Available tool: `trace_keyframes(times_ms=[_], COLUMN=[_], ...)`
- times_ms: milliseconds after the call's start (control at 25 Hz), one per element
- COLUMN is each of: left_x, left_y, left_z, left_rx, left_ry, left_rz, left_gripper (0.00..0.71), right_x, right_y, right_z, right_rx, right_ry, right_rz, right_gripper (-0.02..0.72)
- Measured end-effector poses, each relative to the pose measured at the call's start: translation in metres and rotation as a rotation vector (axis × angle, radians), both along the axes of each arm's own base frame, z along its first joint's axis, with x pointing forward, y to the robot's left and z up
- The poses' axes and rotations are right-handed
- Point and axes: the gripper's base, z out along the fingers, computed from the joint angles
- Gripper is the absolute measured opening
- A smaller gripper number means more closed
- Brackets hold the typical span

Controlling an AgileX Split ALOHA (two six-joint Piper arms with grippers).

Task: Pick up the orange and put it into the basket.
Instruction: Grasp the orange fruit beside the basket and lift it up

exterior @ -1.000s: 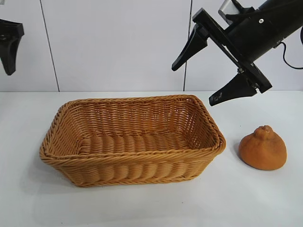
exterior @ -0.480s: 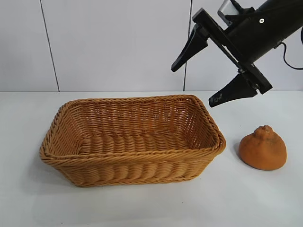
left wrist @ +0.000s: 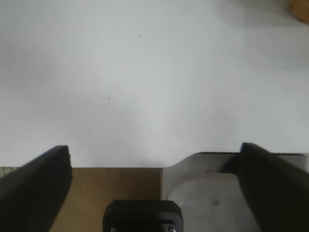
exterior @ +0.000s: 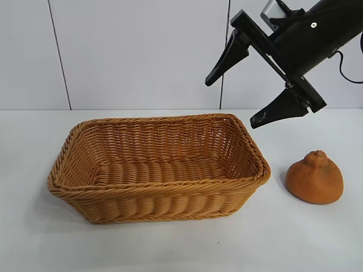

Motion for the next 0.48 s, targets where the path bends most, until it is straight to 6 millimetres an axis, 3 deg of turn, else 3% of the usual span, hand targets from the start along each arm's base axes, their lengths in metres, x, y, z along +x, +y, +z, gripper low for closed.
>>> trace_keyframes(times_ms=[240, 480], left_x=[-0.048, -0.078], left_y=[0.0, 0.001], left_z=[-0.019, -0.023], left_rx=[-0.002, -0.003], left_ry=[-0.174, -0.359], left_rz=[0.001, -0.002], left_gripper=[0.664, 0.664], right_x=[-0.001, 0.009], right_y=[0.001, 0.003], right_z=[0.003, 0.028], right_rx=[0.008, -0.001], right_ry=[0.013, -0.056], right_rz=[0.022, 0.07], right_gripper=[0.639, 0.639])
